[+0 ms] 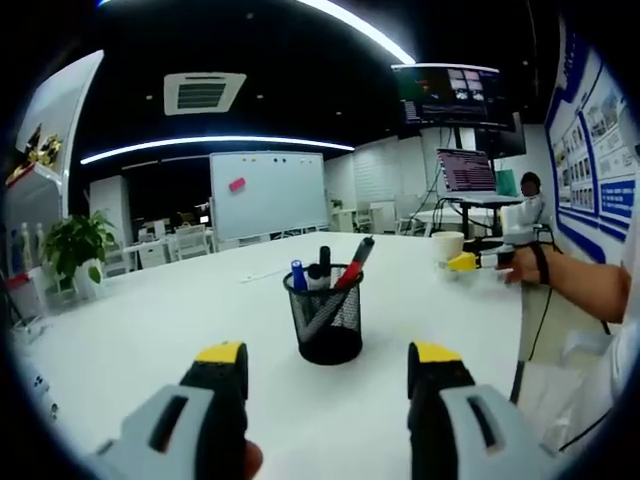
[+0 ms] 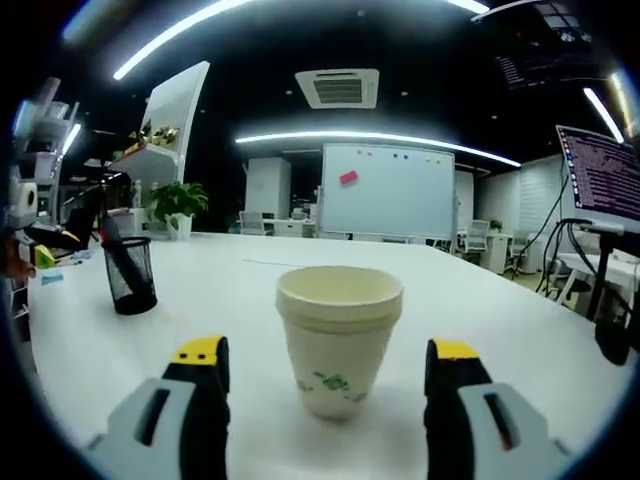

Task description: Place the scattered laser pointers and whiteboard markers into the pen holder and stack the scattered paper cups together

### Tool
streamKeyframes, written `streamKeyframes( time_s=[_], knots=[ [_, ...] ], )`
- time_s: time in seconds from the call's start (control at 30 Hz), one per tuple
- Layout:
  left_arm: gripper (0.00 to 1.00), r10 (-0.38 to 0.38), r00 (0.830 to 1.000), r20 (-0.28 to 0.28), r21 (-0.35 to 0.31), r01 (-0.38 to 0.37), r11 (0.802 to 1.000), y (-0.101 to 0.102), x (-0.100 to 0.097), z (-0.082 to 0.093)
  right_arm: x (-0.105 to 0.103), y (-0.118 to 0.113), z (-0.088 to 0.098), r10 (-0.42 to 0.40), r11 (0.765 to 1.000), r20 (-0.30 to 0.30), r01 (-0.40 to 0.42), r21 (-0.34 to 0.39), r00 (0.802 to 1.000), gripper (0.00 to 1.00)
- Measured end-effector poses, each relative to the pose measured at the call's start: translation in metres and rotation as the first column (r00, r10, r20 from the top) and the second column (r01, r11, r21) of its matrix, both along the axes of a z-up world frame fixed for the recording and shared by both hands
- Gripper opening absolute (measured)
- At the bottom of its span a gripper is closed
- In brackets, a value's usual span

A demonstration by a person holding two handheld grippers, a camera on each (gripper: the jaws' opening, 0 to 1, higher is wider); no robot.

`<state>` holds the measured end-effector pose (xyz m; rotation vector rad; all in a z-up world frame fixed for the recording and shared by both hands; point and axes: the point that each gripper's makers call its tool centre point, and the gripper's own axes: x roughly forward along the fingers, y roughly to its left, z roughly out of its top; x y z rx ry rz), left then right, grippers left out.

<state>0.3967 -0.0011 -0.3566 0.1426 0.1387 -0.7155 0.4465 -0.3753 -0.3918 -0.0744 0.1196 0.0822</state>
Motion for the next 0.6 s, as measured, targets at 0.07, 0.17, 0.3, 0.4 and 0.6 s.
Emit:
streamKeyframes(
  time_s=[0.07,0.17,0.3,0.4,0.6],
  knots=[
    [0.65,0.004,1.0,-0.014,0.005,-0.004,1.0,0.0001,0.0003,-0.0024,0.0016,0.0012,-0.0027,0.002,1.0,-0.01,-0.002,0.0,1.0,0.8],
    [0.65,0.0,1.0,-0.016,0.011,0.0,1.0,0.0001,0.0,-0.0031,0.0028,0.0,-0.0036,0.001,1.0,-0.011,-0.001,0.0,1.0,0.8],
    [0.65,-0.002,1.0,-0.017,0.022,0.003,1.0,-0.0001,-0.001,-0.0032,0.0032,0.0013,-0.0055,0.007,1.0,-0.024,-0.007,-0.005,1.0,0.8],
    [0.65,-0.003,1.0,-0.016,0.023,0.003,1.0,-0.0003,-0.0011,-0.0024,0.0035,0.0017,-0.0046,0.009,1.0,-0.022,-0.009,-0.006,1.0,0.79],
    [0.64,-0.013,1.0,-0.02,0.039,0.014,0.999,-0.0017,-0.0026,-0.0033,0.0064,0.0038,-0.003,0.022,0.999,-0.024,-0.023,-0.022,0.999,0.79]
  ],
)
